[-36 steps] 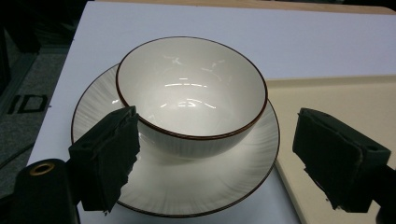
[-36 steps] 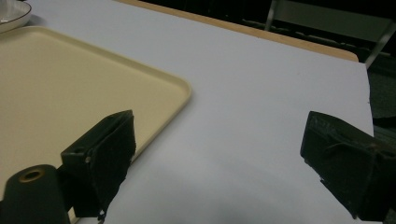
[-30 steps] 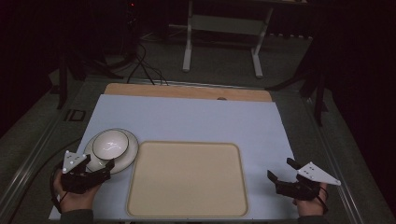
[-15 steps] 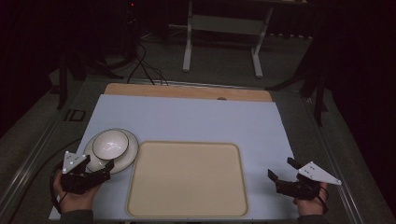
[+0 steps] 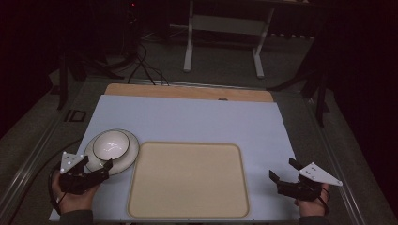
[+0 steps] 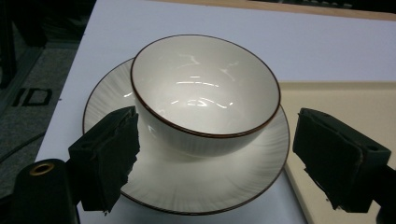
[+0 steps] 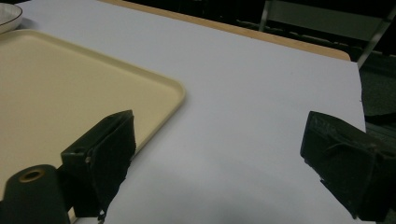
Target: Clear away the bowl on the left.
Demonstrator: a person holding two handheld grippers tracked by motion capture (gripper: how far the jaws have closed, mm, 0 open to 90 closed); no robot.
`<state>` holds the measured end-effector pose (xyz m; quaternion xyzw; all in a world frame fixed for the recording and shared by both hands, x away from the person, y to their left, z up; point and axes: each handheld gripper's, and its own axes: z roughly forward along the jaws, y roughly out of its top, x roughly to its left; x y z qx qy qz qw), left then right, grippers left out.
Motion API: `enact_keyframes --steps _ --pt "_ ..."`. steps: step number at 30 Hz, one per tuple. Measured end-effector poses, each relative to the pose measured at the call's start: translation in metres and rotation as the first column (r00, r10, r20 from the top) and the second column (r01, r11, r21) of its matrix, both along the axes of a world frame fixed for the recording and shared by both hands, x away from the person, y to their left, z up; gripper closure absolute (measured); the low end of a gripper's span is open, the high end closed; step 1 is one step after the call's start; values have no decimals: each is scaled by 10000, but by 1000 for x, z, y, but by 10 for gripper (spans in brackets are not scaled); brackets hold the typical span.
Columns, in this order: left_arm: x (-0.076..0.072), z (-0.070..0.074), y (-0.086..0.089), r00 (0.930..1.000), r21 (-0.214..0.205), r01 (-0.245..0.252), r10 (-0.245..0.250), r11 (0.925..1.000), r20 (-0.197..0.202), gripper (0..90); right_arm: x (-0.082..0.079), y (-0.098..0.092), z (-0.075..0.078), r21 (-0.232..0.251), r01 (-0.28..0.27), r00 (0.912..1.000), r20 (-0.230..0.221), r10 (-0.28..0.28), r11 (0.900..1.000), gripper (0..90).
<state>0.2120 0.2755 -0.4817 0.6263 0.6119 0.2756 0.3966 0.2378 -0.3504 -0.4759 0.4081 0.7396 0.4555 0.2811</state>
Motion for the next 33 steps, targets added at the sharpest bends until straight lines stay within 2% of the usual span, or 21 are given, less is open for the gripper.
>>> enact_keyframes --steps 5,12,18,25,33 --pt "-1 1 4 9997 -118 -206 207 9997 87 154 -1 0 0 3 22 10000 12 -22 10000 101" --pt "4 5 9 9990 -484 -418 424 9980 115 152 -1 1 0 15 68 10000 25 -68 10000 101" --pt "10 18 8 9984 -187 -476 482 9987 311 152 -2 -1 0 162 174 9998 81 -175 9997 101" --pt "23 30 16 9968 -227 -732 739 9971 302 151 -2 -3 1 273 233 9996 135 -237 9994 101" --pt "33 36 28 9926 -225 -1080 1091 9939 530 151 -2 -3 1 239 233 9996 132 -236 9994 101"
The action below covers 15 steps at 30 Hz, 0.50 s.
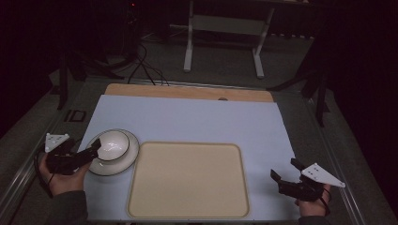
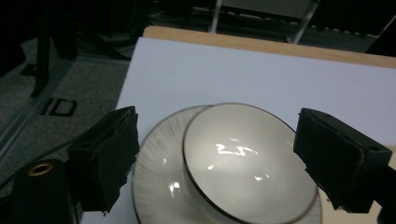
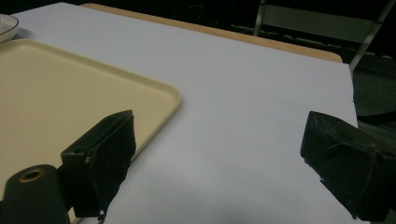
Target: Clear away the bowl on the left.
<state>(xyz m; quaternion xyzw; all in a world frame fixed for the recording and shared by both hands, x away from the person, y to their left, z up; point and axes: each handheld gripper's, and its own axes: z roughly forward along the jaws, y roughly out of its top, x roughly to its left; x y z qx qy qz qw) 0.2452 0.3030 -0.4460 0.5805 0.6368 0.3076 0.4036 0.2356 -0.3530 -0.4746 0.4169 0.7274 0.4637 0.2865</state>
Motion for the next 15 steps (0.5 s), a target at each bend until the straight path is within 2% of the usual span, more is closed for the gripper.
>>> enact_keyframes --steps 6,12,15 --pt "6 1 6 10000 -72 -36 36 10000 72 158 0 0 0 16 32 10000 27 -32 10000 101" --pt "10 5 5 10000 231 88 -88 9997 9 158 0 0 0 -21 22 10000 34 -22 10000 101" --pt "13 5 5 9999 190 110 -110 9998 -6 158 0 -1 0 -9 -1 10000 38 1 10000 101"
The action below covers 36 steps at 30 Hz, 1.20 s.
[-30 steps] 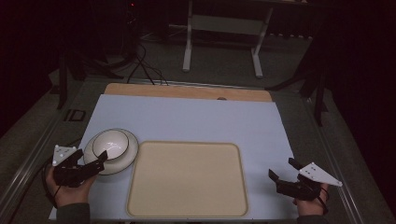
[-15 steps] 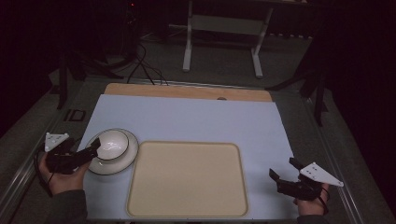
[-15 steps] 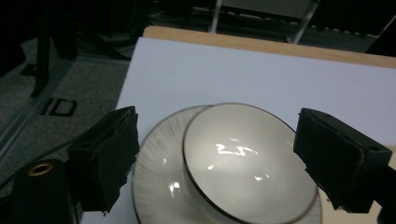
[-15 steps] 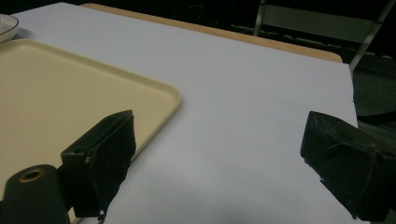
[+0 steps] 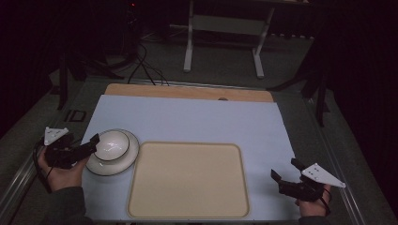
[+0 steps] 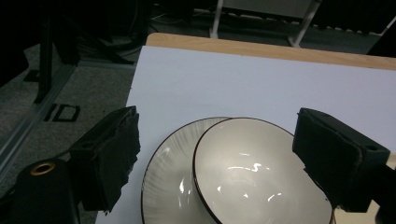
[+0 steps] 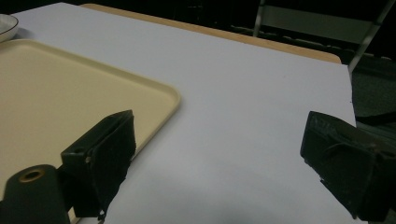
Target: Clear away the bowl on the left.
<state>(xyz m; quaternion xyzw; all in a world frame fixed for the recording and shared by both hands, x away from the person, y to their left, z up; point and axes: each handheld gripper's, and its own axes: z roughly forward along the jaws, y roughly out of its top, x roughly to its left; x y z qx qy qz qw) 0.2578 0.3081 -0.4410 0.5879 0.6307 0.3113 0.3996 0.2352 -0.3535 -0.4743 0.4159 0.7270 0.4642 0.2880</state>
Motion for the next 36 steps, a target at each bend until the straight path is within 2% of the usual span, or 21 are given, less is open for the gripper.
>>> enact_keyframes --steps 7,13,18,19,24,30,36 --pt "8 -3 1 9997 -78 185 -186 9998 -168 168 1 0 0 -34 4 10000 -33 -4 10000 101" --pt "13 -6 3 9991 -286 323 -331 9991 -272 216 1 0 -1 -50 -2 10000 -47 1 10000 101" --pt "16 -11 2 9976 -210 420 -431 9989 -550 231 1 0 0 -39 -17 10000 -64 17 10000 101" --pt "17 -14 2 9971 -349 451 -471 9984 -606 238 1 0 0 -31 -12 10000 -62 12 10000 101" --pt "21 -23 2 9939 -409 407 -446 9983 -1007 258 0 -1 1 -2 -36 10000 -23 36 10000 101" --pt "24 -28 -1 9904 -118 460 -471 9989 -1302 261 0 -1 1 -1 -13 10000 0 13 10000 101" --pt "28 -37 0 9849 -316 417 -464 9986 -1667 282 0 -1 1 -13 -2 10000 19 3 10000 101"
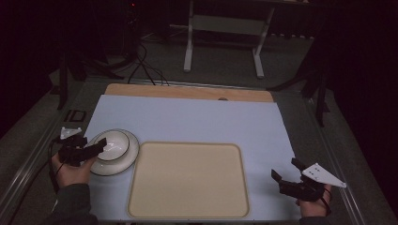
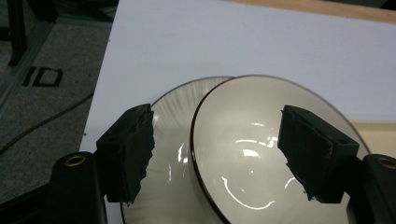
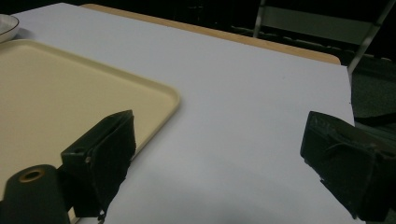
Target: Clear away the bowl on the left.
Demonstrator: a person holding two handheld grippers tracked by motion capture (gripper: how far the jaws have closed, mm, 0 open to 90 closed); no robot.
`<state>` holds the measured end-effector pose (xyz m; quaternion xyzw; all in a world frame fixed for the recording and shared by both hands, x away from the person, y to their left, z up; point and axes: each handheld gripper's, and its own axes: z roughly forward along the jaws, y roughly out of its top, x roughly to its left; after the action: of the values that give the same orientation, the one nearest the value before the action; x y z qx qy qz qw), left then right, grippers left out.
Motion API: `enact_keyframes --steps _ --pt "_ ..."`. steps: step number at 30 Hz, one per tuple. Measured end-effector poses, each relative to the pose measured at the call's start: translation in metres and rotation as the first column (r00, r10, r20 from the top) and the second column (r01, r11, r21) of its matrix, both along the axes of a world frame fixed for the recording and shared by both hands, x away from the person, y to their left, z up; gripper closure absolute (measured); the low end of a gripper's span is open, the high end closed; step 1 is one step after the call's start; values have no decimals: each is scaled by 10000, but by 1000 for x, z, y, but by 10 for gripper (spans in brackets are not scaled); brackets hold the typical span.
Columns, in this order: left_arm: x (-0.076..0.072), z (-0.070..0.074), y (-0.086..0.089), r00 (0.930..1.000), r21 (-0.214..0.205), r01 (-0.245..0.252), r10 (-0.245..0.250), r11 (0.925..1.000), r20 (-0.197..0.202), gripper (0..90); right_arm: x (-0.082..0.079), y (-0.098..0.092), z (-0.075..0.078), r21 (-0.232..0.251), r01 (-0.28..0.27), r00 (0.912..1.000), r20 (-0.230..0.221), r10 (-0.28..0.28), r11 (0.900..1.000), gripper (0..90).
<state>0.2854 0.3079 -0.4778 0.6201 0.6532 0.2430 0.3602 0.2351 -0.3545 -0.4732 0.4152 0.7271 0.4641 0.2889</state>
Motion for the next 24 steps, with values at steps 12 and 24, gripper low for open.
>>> enact_keyframes --steps 12,24 --pt "4 -7 0 9991 -100 11 -16 9999 -413 355 0 0 0 3 -1 10000 14 1 10000 101" --pt "6 -15 4 9967 -378 76 -107 9993 -810 474 0 0 0 9 1 10000 35 -1 10000 101"
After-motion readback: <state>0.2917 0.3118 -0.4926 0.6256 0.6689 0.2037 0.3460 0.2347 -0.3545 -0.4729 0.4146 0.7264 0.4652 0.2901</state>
